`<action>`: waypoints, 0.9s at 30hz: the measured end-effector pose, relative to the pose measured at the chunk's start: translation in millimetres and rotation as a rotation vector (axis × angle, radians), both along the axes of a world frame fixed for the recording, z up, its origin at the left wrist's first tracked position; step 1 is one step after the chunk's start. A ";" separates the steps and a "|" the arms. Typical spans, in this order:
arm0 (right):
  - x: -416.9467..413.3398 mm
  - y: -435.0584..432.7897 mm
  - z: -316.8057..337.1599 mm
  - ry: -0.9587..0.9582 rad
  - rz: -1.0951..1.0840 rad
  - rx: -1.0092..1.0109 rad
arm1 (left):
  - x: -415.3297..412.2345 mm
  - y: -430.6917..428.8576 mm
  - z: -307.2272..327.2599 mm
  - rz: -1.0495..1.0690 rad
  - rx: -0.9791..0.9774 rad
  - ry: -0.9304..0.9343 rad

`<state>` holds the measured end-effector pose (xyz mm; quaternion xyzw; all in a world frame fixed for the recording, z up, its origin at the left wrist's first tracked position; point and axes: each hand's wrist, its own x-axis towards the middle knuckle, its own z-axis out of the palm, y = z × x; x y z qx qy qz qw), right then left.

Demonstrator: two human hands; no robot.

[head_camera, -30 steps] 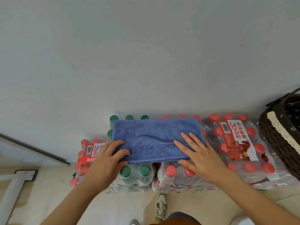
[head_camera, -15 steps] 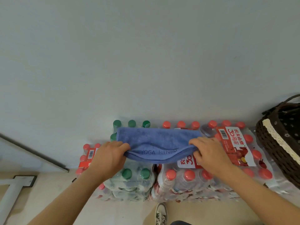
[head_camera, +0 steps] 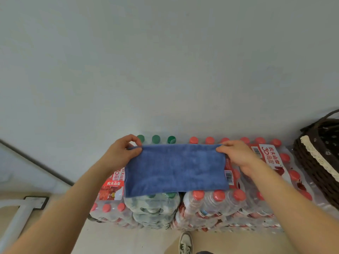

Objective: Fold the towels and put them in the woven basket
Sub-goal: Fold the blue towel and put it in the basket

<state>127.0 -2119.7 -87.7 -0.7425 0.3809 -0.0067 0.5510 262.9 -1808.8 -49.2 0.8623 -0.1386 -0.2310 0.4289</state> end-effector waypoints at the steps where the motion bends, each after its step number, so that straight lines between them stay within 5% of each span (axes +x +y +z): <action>1: 5.9 4.7 -7.4 0.038 -0.020 -0.114 | -0.3 -1.9 -6.3 -0.020 0.077 -0.032; 4: 22.8 25.4 -5.9 0.075 -0.029 -0.341 | -5.9 -15.1 -2.7 -0.060 0.102 -0.076; 7: 32.2 52.1 16.7 -0.016 0.021 -0.412 | -13.3 -38.4 17.4 0.045 -0.277 0.202; 12: 26.5 93.8 46.8 -0.187 0.105 -0.087 | -37.4 -66.8 29.3 0.038 -0.638 0.564; 18: 9.8 98.6 63.0 -0.260 0.068 0.041 | -46.1 -67.0 21.8 -0.110 -0.288 0.042; 27: 2.5 94.2 82.5 -0.351 0.034 -0.074 | -39.6 -63.3 28.3 -0.444 -0.036 -0.637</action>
